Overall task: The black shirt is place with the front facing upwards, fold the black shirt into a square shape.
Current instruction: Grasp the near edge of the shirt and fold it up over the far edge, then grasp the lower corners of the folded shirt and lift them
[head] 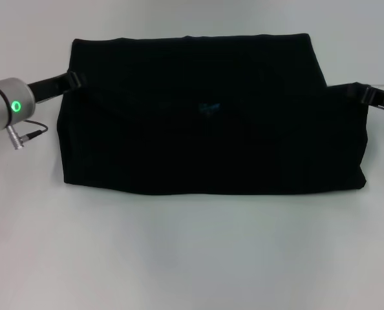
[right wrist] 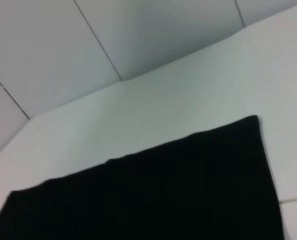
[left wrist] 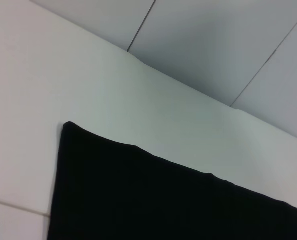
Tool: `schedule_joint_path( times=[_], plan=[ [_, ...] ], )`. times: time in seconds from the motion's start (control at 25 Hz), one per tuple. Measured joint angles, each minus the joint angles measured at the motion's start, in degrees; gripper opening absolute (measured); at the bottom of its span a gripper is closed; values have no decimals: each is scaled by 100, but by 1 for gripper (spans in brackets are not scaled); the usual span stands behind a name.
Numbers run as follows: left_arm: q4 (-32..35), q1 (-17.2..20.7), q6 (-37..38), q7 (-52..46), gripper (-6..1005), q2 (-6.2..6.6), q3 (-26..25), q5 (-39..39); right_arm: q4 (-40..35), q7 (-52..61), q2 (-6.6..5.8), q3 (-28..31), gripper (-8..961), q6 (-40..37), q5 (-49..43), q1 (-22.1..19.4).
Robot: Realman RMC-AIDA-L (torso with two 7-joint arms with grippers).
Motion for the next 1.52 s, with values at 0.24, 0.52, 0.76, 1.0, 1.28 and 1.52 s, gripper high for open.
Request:
schedule_joint_path(
  times=[0.24, 0.52, 0.76, 1.0, 1.28, 1.52],
  plan=[
    [-31, -36, -630, 638, 49, -293, -1, -389, 29, -102, 122, -196, 78, 511, 4, 41],
    [-251, -68, -702, 725, 253, -280, -1, -540, 73, -739, 211, -182, 235, 594, 273, 31],
    [-311, 70, -246, 384, 363, -96, 5, -527, -11, -752, 160, -177, 463, 37, 669, -232],
    [-494, 429, 1501, -537, 503, 642, 493, -478, -233, -1669, -53, -185, 596, -2176, 906, -710],
    [-508, 864, 2506, -1009, 613, 1185, 1116, -475, -186, -3542, 46, -245, 833, -3789, 642, -1065],
    [-524, 952, 2126, -1106, 767, 1094, 1365, -351, -50, -4138, 283, -376, 921, -3829, 623, -1188]
  ],
)
